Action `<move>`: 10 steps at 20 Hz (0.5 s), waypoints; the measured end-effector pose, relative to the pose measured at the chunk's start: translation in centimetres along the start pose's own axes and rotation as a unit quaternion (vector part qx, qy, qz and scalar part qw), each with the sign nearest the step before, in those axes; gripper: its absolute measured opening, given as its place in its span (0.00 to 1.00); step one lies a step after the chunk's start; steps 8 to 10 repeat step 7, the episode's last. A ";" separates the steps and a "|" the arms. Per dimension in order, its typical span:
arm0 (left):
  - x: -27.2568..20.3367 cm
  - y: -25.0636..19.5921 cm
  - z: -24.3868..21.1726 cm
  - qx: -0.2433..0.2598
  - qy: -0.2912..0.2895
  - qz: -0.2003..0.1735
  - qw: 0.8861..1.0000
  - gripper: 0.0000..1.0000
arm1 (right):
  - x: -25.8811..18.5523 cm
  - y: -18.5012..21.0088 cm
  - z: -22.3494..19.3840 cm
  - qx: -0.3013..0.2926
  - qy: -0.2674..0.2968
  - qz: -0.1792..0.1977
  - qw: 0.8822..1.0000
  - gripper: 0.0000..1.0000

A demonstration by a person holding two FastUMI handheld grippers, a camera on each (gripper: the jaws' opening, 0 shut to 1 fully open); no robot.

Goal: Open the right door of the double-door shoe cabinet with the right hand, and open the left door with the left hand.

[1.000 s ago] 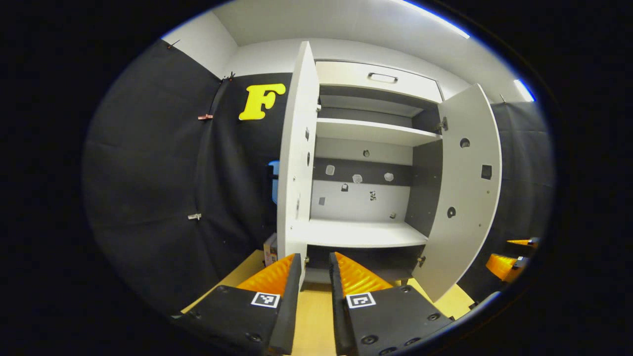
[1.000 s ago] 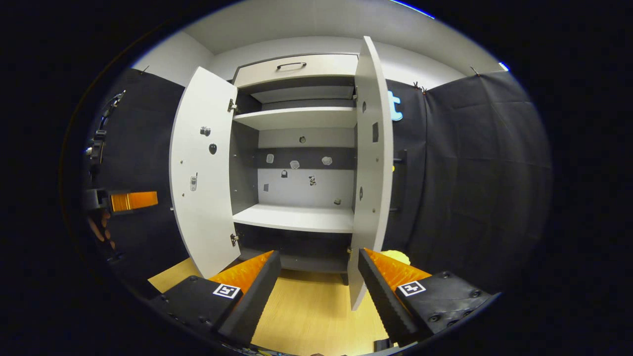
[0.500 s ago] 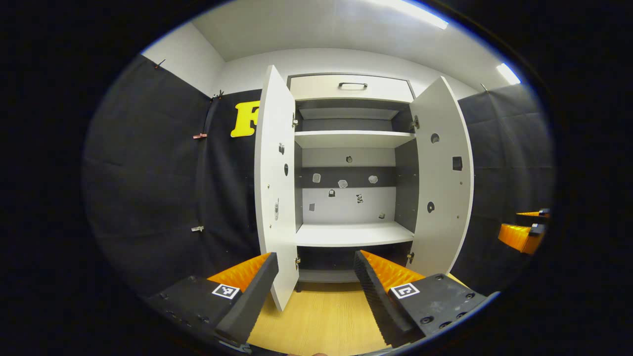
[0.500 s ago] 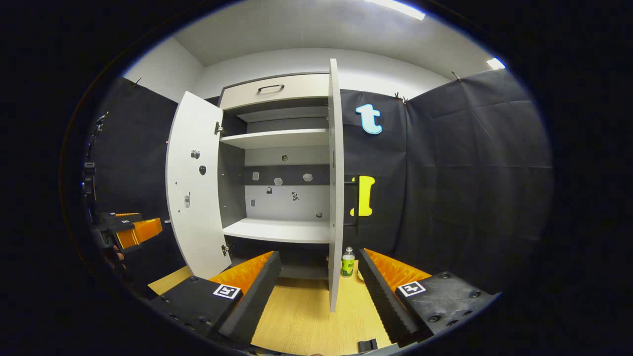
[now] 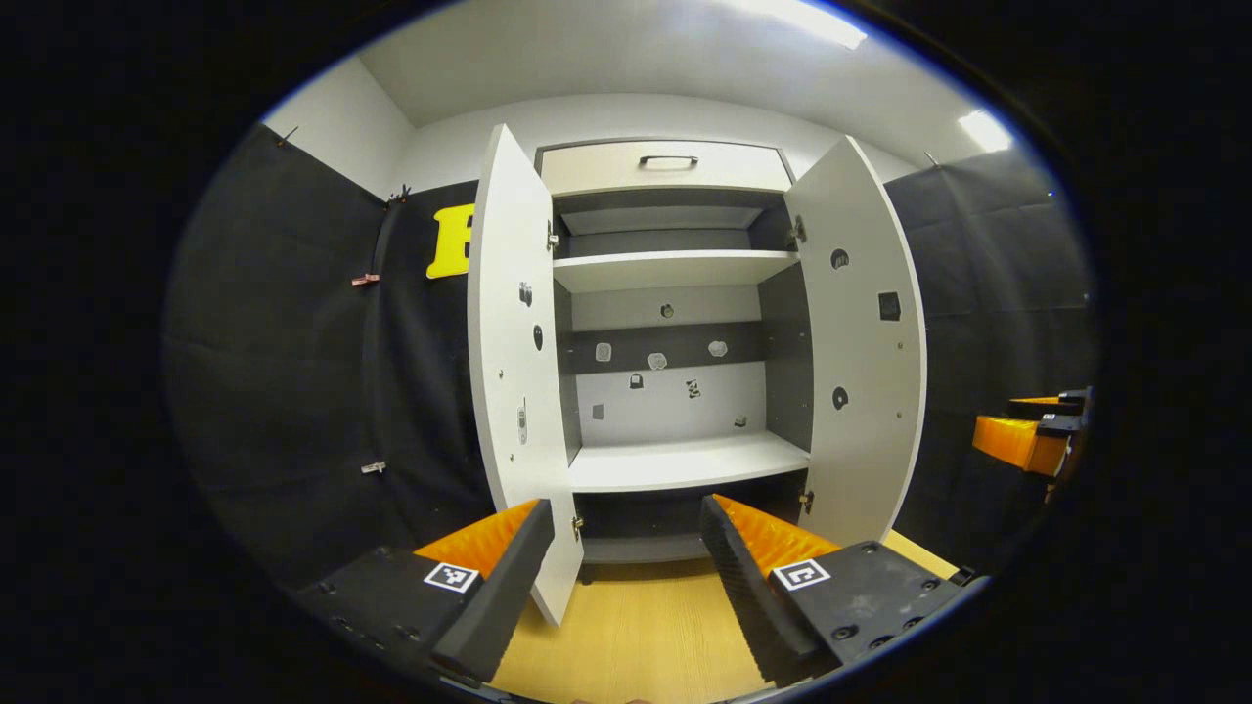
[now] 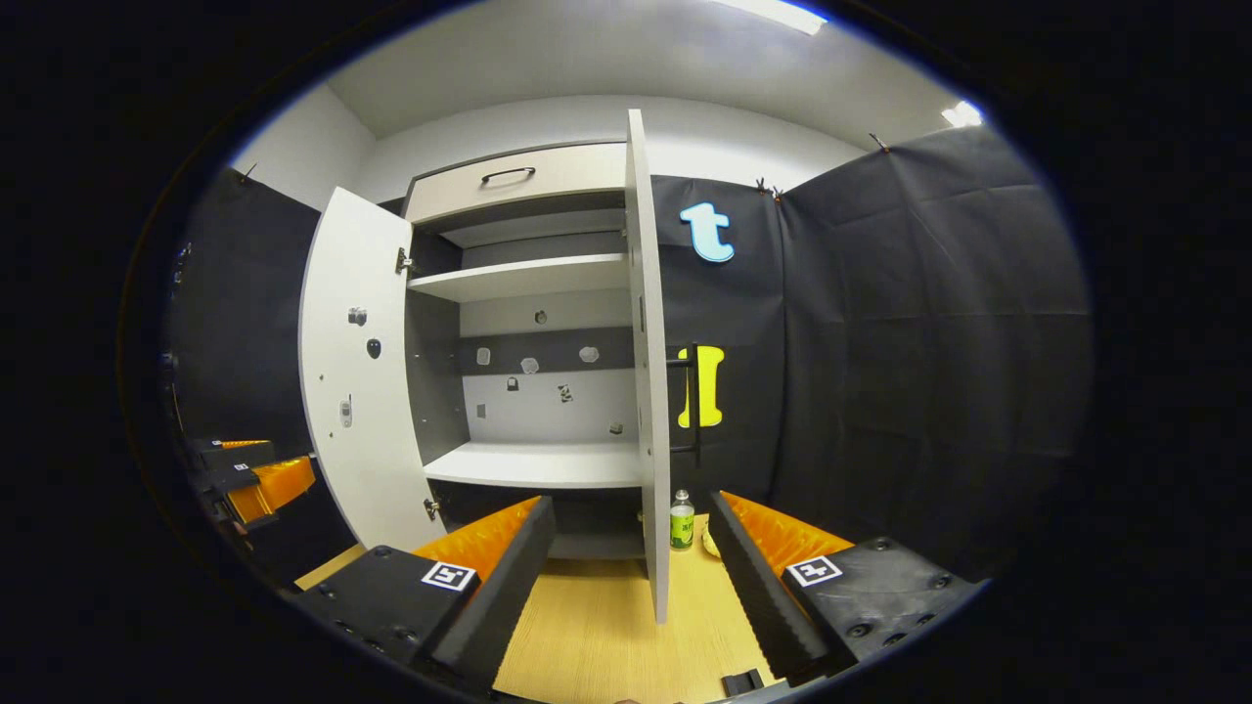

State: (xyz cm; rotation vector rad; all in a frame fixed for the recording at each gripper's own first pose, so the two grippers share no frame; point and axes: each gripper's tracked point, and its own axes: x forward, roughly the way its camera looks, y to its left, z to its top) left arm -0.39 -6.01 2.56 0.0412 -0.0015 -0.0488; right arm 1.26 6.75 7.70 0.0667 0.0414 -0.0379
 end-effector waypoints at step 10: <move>-0.1 0.9 -1.7 -0.001 0.000 -0.008 1.000 0.93 | -0.7 0.4 -3.4 -0.013 0.015 -0.012 1.000 0.99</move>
